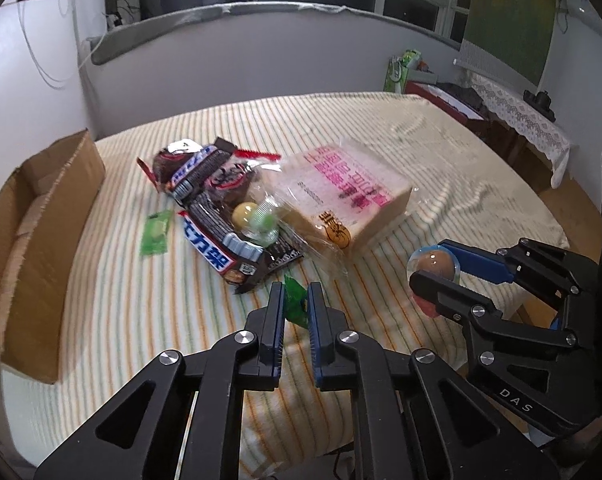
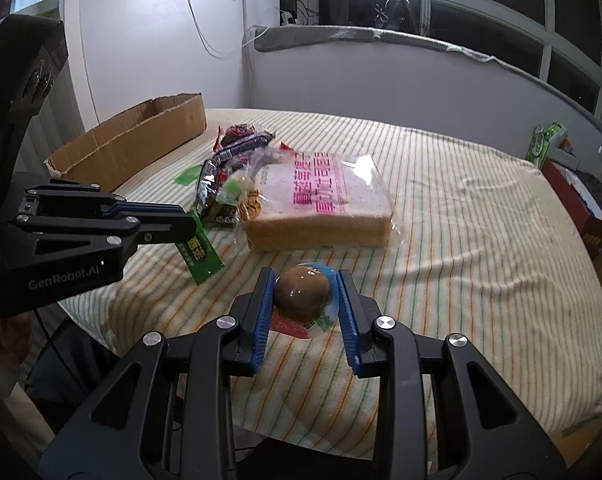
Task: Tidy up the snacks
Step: 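Grasp the green candy packet with the left tool while the right tool grasps the wrapped egg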
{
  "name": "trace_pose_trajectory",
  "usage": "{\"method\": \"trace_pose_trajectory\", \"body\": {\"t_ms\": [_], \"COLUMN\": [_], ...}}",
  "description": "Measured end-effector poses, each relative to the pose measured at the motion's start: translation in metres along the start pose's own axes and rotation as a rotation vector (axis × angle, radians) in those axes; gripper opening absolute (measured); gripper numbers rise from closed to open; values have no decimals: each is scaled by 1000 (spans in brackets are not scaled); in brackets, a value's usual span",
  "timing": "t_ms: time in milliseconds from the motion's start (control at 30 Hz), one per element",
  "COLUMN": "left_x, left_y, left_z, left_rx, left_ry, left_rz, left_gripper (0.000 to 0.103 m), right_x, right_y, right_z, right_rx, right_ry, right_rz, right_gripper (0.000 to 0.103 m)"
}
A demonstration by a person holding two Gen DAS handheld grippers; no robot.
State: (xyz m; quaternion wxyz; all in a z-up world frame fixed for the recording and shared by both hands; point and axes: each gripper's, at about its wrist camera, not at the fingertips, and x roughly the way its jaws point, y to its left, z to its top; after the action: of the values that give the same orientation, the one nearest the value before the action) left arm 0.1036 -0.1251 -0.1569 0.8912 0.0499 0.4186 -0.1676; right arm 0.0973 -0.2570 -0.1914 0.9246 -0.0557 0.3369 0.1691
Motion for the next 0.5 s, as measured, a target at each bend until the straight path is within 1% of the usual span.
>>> {"method": "trace_pose_trajectory", "body": {"t_ms": [67,133,267,300,333,367,467,500], "left_x": [-2,0,1,3,5,6,11,13], "left_y": [5,10,22,23,23,21,8,5], "left_z": [0,-3,-11,-12,-13,-13,-13,-13], "left_rx": [-4,-15,-56,-62,-68,-72,-32,-21], "left_ry": [-11,0,7,17,27,29,39,41], "left_rz": [2,-1,5,-10,-25,-19,-17,-15], "left_gripper": [6,4,4,6,13,17,17,18], "right_x": [-2,-3,-3,-2,-1,0,2,2], "right_y": [0,0,0,-1,-2,-2,-6,-7], "right_z": [0,-1,1,1,0,0,-2,-3], "right_rx": [4,6,7,8,11,11,11,16], "right_ry": [-4,-2,-11,-13,-14,-11,-6,-7], "right_rz": [-6,-10,-8,-8,-5,-1,1,1], "right_gripper": [32,32,32,32,32,32,32,32]}}
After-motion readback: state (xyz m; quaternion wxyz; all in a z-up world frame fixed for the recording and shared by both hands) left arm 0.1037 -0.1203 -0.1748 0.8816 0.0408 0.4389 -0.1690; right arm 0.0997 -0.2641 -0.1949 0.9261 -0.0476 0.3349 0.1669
